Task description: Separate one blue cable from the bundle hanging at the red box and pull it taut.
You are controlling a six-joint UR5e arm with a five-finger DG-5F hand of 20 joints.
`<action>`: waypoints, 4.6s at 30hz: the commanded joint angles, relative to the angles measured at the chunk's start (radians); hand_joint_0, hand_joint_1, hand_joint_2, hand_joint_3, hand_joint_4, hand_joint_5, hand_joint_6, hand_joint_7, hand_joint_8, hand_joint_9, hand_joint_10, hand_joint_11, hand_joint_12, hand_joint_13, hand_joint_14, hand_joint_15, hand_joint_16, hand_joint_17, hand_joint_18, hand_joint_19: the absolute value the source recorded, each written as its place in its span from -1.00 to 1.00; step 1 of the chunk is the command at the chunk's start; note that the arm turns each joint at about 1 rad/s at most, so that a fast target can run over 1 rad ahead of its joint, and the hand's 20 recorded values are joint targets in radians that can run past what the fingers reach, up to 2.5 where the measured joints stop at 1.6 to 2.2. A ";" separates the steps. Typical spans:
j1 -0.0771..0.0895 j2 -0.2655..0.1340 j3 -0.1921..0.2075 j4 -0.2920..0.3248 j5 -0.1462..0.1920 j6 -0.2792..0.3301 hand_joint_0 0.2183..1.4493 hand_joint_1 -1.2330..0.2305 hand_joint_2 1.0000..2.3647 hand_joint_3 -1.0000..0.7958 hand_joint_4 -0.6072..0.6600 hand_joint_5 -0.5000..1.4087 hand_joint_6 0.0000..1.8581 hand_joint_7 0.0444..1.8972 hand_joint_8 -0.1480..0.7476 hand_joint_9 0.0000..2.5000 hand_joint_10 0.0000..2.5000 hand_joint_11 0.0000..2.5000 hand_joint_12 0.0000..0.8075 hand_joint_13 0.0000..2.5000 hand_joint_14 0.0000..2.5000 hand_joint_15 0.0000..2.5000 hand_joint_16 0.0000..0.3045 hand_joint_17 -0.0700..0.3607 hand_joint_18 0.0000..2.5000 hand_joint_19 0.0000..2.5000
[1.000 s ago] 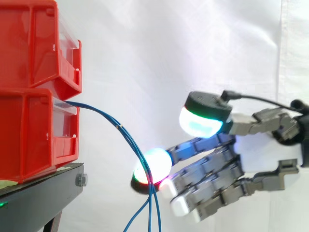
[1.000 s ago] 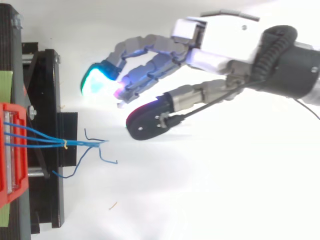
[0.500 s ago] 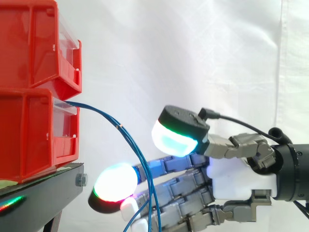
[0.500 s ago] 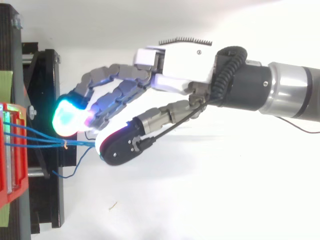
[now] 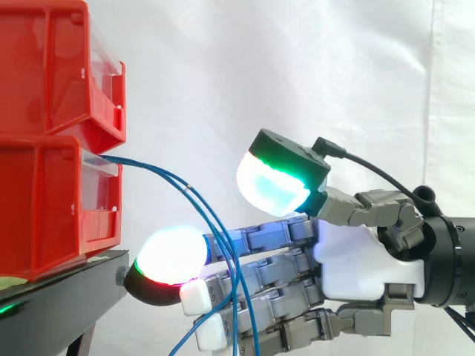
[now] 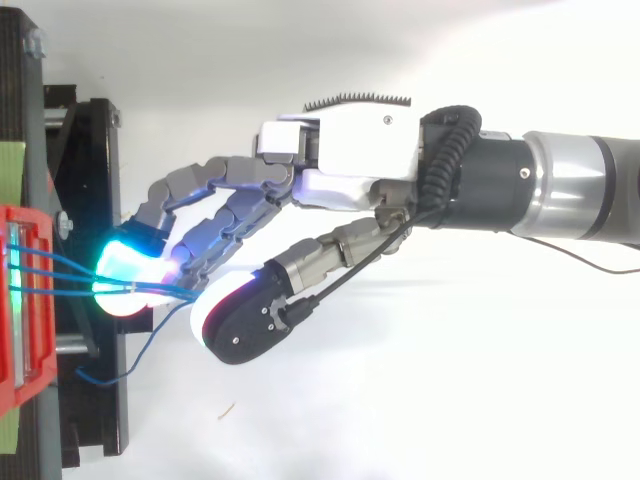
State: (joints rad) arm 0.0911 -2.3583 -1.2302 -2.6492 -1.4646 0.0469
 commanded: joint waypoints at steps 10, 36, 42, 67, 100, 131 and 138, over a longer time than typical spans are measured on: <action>-0.001 -0.001 0.000 0.032 -0.045 0.027 -0.37 -0.29 -0.99 -0.34 0.30 -0.65 -0.46 -0.08 -0.08 -0.37 -0.99 -0.68 -0.30 -0.41 -0.99 -0.78 -0.83 -0.40 -0.51 -0.80; -0.036 0.001 0.000 0.058 -0.065 0.037 -0.38 -0.23 -0.99 -0.35 0.30 -0.62 -0.46 0.07 -0.05 -0.30 -0.99 -0.62 -0.32 -0.35 -0.99 -0.74 -0.83 -0.40 -0.48 -0.77; -0.047 -0.001 0.000 0.072 -0.059 -0.016 -0.39 -0.21 -0.99 -0.36 0.30 -0.62 -0.46 0.07 -0.06 -0.30 -0.99 -0.62 -0.31 -0.34 -0.99 -0.74 -0.83 -0.40 -0.48 -0.77; -0.025 0.001 0.000 0.117 0.041 -0.145 -0.29 -0.01 -0.98 -0.19 0.19 -0.56 -0.45 0.34 -0.02 -0.19 -0.99 -0.57 -0.30 -0.26 -0.99 -0.71 -0.83 -0.40 -0.43 -0.75; -0.014 0.050 0.005 0.011 0.043 -0.211 -0.47 -0.15 -1.00 -0.44 0.21 -0.63 -0.06 -0.04 0.03 -0.14 -0.99 -0.37 -0.25 -0.22 -0.99 -0.66 -0.82 -0.38 -0.37 -0.74; -0.001 0.060 0.005 -0.015 0.095 -0.243 -0.47 -0.59 -1.00 -0.44 0.16 -0.67 0.02 -0.06 0.05 -0.13 -0.99 -0.11 -0.19 -0.20 -0.98 -0.57 -0.77 -0.32 -0.29 -0.69; 0.003 0.060 0.005 -0.017 0.105 -0.243 -0.38 0.25 -1.00 -0.44 0.14 -0.61 -0.13 0.04 0.01 -0.08 -0.98 -0.27 -0.23 -0.20 -0.98 -0.56 -0.79 -0.34 -0.33 -0.61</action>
State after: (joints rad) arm 0.0920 -2.2978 -1.2261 -2.6656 -1.3664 -0.1963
